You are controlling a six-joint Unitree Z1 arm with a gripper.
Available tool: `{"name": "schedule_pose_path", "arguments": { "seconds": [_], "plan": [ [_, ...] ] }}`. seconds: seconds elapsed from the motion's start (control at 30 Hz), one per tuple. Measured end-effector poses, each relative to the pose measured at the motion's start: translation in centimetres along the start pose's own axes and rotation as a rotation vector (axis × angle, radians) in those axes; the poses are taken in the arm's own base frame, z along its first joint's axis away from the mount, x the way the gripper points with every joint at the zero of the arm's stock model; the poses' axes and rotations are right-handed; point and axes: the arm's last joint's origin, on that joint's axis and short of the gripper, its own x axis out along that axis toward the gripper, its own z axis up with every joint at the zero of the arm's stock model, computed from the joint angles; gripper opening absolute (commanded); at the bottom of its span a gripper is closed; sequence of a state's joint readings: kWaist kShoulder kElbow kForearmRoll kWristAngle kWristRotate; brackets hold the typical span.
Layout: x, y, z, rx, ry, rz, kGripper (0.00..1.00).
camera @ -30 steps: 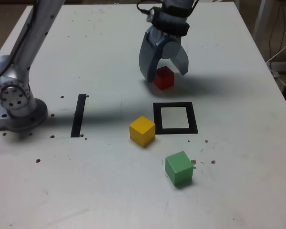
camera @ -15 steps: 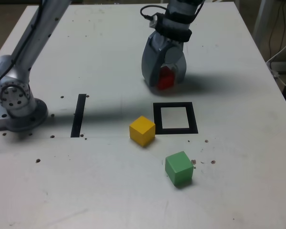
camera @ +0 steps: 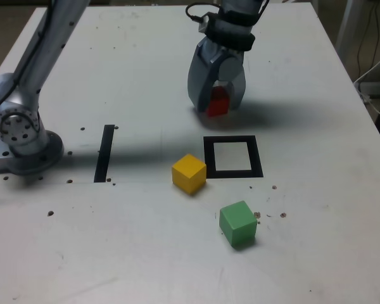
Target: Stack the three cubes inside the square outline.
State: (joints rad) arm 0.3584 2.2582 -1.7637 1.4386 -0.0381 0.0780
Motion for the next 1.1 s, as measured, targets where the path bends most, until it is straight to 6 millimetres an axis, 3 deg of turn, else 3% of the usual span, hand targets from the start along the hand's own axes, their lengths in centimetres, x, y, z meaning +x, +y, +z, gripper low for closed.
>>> {"name": "schedule_pose_path", "arguments": {
  "seconds": [0.23,0.73,1.1],
  "plan": [
    [-0.8,-2.1,-1.5,0.049,-0.001,0.009,0.20],
    [-1.0,-10.8,-3.3,0.255,-0.027,0.052,0.20],
    [0.0,-12.7,-2.8,0.301,-0.051,0.054,0.20]
  ]
}}
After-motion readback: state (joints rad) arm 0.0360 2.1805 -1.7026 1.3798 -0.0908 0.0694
